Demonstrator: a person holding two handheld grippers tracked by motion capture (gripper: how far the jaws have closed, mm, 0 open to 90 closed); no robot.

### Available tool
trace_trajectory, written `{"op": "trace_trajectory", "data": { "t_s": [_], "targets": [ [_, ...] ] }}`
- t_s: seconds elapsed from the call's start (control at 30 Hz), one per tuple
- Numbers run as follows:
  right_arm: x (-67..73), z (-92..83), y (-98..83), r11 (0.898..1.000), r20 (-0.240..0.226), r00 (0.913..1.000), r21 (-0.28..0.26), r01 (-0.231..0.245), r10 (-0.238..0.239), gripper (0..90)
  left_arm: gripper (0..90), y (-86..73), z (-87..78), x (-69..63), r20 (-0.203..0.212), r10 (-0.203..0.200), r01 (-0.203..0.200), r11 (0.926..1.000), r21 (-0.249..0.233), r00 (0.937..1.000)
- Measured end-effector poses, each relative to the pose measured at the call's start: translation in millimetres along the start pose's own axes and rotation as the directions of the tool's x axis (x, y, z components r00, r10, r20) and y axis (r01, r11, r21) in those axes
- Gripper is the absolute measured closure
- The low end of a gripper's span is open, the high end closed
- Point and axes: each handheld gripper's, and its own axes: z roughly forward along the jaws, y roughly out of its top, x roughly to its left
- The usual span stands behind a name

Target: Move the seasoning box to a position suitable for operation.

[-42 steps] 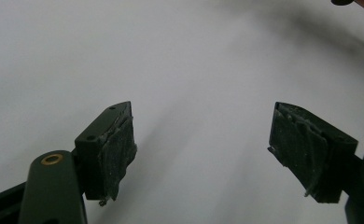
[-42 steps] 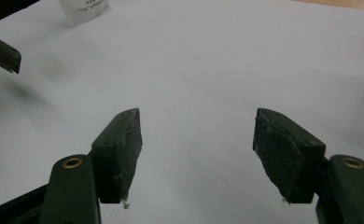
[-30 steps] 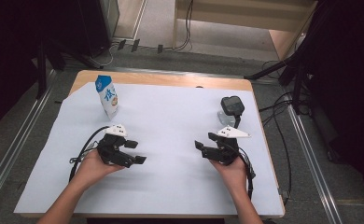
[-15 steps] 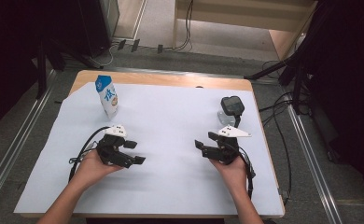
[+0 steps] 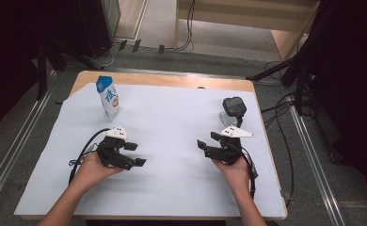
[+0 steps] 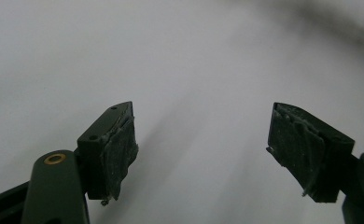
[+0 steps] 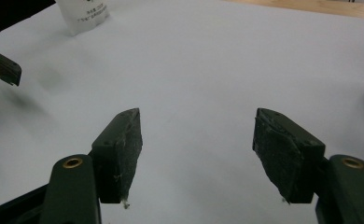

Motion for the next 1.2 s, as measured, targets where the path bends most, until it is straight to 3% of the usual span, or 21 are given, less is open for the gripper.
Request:
{"op": "trace_trajectory", "data": {
  "t_s": [0.63,0.7,0.97,1.1,1.2],
  "targets": [
    [-12.4,8.7,11.2,1.0,0.011,0.9999,0.007,-0.014,0.014,33.4,23.9,-7.4,-6.8,-1.4,-0.01,-0.009,0.009,0.9999,-0.011,0.9999],
    [-14.7,11.6,14.5,1.0,0.019,0.9998,0.03,0.0,0.0,31.8,24.0,-8.2,-7.1,-1.6,-0.01,-0.009,0.009,0.9999,-0.009,0.9999],
    [-23.8,17.0,27.9,1.0,0.012,0.9998,0.009,-0.013,0.013,31.0,24.0,-11.3,-7.6,-1.5,-0.011,-0.016,0.015,0.9999,-0.007,0.9998],
    [-31.5,19.9,35.5,0.999,-0.003,0.9995,0.012,-0.031,0.031,25.9,24.0,-12.2,-8.1,-2.1,-0.014,-0.015,0.015,0.9999,-0.003,0.9998],
    [-36.7,22.9,40.6,0.998,0.003,0.998,0.001,-0.063,0.063,15.5,24.0,-12.8,-8.3,-2.8,-0.01,-0.018,0.018,0.9998,-0.007,0.9998]
  ]
}}
